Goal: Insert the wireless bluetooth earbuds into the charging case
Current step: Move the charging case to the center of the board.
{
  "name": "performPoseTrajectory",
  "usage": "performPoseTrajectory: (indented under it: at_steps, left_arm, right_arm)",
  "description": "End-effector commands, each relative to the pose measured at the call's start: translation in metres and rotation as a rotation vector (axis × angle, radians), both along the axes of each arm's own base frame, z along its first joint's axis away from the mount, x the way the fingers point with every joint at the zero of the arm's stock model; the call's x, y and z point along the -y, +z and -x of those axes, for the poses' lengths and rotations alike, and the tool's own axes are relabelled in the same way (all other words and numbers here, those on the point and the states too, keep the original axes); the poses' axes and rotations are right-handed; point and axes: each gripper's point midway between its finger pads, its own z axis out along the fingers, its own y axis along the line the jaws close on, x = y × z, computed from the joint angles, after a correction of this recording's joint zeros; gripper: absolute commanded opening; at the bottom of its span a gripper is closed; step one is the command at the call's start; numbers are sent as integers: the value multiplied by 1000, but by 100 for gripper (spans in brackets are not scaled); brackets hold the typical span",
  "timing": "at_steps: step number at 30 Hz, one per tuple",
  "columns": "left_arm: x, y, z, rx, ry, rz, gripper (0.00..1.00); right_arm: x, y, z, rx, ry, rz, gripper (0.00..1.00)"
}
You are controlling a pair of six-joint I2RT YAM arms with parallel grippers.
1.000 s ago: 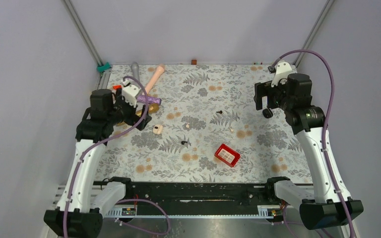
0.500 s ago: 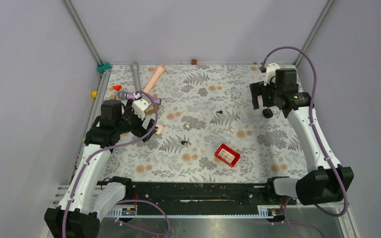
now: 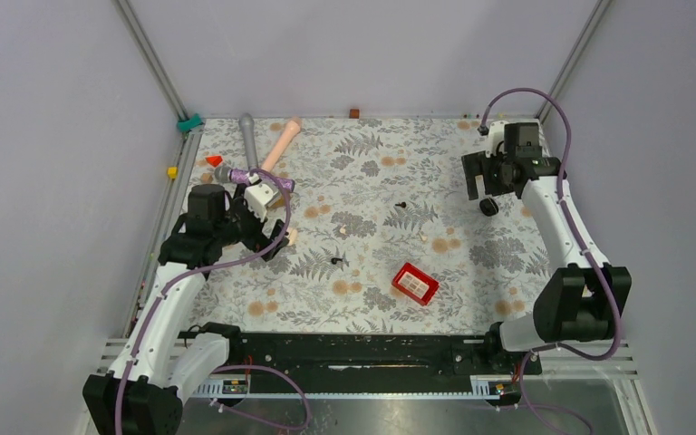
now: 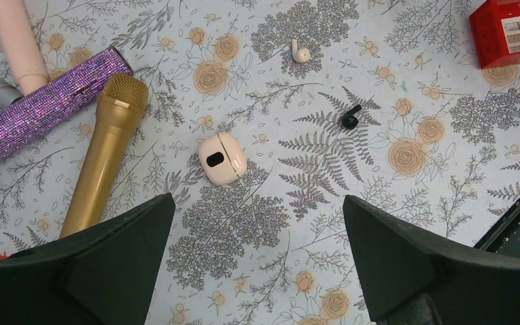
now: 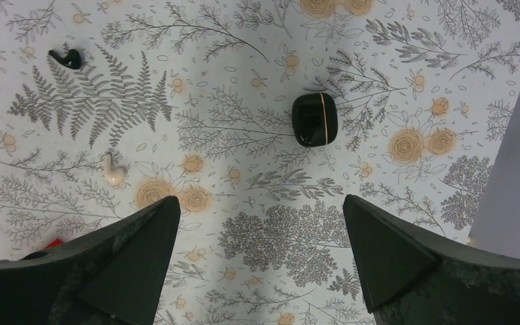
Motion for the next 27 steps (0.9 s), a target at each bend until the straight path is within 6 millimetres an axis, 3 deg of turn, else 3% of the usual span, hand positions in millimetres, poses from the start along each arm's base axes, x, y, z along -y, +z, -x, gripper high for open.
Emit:
performPoseTrajectory:
  at_steps: [1,13,22,27]
  left_arm:
    - [7,10,-3,59,-38,27,99]
    - [7,8,-2,55,-39,28,99]
    - [7,8,-2,55,-39,27,99]
    - [6,8,-2,55,-38,26,99]
  right_arm:
    - [19,2,-15,1,-50,-6,99]
    - [42,-38,-32,-128,-145,-23,99]
    - [48,-69,-46,-235,-206,-22,94]
    - [64,-88,-55,-315,-272,30,89]
